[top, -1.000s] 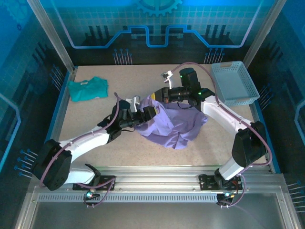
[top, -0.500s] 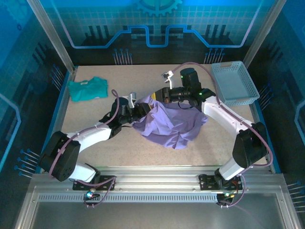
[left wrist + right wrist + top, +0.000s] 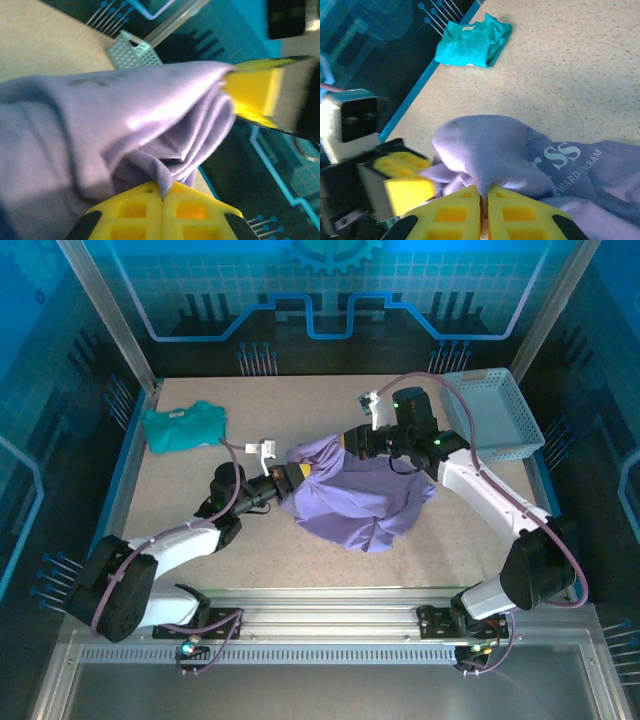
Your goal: Fold the inside-out t-shirt
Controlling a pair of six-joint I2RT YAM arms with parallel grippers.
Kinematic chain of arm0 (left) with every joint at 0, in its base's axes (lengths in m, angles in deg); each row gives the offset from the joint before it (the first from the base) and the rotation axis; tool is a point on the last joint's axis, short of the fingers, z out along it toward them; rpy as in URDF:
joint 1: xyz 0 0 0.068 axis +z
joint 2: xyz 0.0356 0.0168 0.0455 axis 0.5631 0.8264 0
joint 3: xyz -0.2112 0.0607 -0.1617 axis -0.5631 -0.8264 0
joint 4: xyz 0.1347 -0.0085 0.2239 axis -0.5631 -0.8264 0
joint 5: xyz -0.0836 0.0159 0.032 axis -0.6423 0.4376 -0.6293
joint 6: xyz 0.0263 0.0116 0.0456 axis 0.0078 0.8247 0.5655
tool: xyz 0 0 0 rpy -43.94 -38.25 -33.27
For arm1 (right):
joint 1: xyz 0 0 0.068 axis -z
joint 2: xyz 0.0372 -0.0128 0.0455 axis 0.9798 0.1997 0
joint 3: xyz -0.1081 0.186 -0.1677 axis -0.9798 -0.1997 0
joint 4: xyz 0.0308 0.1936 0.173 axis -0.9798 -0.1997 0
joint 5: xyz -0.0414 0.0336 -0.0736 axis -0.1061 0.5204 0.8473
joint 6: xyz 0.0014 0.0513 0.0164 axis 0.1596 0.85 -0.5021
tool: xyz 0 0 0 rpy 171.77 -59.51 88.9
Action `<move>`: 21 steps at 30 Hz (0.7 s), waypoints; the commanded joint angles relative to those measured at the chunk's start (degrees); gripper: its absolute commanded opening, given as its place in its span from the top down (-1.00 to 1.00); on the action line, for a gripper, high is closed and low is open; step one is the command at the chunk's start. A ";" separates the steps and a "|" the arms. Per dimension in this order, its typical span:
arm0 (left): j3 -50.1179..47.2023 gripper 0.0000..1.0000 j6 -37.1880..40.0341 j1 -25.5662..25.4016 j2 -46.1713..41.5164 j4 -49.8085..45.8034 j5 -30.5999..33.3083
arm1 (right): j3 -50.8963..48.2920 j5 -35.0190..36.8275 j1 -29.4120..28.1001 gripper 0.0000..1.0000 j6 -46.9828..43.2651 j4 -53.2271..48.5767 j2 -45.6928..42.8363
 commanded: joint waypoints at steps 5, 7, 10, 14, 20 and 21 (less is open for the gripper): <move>-3.21 1.00 7.14 0.24 -3.73 8.11 -3.66 | 0.13 2.80 -2.15 0.39 -9.53 -6.26 -1.00; -3.05 1.00 7.59 0.16 -3.73 8.09 -3.62 | -0.03 6.26 -3.07 0.27 -12.06 -8.91 -2.55; -2.67 1.00 8.15 0.17 -3.72 7.22 -3.61 | 0.34 18.58 -5.69 0.14 -15.16 -14.40 -5.09; -2.59 1.00 9.88 0.16 -4.46 5.20 -2.56 | 1.22 30.58 -10.07 -0.03 -17.87 -18.10 -8.25; -2.16 1.00 11.81 0.08 -5.85 2.13 -1.68 | 2.30 35.65 -18.02 -0.13 -24.06 -16.45 -8.12; -2.24 1.00 11.92 -0.01 -6.03 1.82 -1.65 | 2.95 34.84 -18.62 -0.14 -24.63 -16.34 -7.24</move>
